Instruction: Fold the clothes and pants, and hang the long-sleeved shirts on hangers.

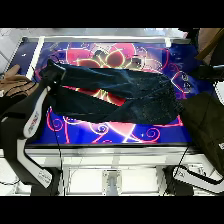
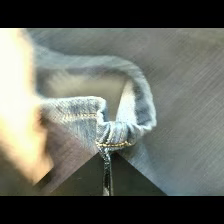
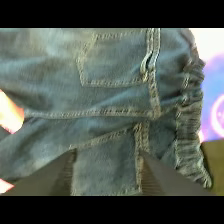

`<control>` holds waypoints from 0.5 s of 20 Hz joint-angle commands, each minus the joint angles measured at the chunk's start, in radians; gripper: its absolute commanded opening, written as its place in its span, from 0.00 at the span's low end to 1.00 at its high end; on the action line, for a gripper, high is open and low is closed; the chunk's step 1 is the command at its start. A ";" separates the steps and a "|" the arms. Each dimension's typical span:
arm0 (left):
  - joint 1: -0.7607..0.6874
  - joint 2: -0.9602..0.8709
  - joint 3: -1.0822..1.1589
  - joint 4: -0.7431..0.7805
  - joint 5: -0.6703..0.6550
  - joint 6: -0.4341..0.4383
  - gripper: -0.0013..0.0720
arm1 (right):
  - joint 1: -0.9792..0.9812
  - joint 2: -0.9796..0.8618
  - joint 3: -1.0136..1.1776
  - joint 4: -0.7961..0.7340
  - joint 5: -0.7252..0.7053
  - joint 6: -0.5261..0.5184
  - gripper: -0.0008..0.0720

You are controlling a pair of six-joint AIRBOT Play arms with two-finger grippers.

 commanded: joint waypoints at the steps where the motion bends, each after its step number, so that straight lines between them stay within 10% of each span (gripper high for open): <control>1: 0.002 0.212 0.001 0.093 -0.263 0.068 0.03 | 0.000 0.043 0.000 -0.044 0.108 0.000 0.46; 10: 0.053 0.720 0.001 0.091 -0.366 0.081 0.03 | 0.000 0.325 0.000 -0.128 0.105 -0.002 0.46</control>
